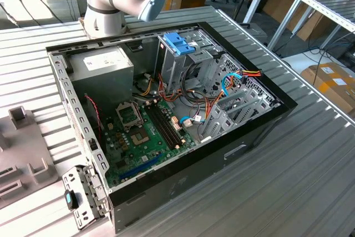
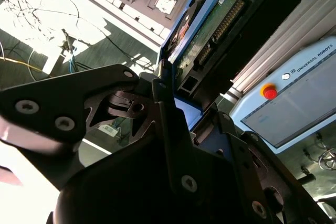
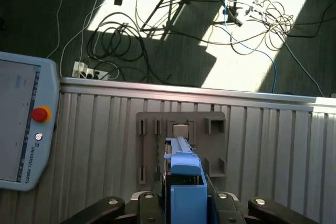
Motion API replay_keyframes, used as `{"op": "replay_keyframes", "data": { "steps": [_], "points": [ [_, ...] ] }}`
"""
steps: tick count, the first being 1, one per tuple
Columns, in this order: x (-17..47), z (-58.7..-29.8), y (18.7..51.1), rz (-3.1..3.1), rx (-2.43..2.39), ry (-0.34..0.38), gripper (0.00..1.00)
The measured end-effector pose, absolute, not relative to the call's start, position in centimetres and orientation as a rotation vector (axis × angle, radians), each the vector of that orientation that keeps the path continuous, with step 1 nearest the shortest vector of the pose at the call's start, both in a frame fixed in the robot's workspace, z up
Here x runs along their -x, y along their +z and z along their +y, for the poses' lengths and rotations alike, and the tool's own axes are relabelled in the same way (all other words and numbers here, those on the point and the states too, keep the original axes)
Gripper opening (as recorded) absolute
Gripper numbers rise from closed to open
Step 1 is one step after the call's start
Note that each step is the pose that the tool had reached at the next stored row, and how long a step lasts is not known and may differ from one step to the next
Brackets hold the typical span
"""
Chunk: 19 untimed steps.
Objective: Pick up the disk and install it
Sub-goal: 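Pick up the disk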
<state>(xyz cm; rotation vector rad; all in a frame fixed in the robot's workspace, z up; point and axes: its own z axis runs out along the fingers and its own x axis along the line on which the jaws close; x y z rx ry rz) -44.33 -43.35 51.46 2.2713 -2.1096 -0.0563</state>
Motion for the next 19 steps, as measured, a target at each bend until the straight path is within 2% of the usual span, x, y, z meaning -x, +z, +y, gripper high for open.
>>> {"op": "replay_keyframes", "data": {
  "steps": [19],
  "points": [
    [42.0, -43.4, 51.4, -2.110, -2.271, -0.056, 0.37]
  ]
}}
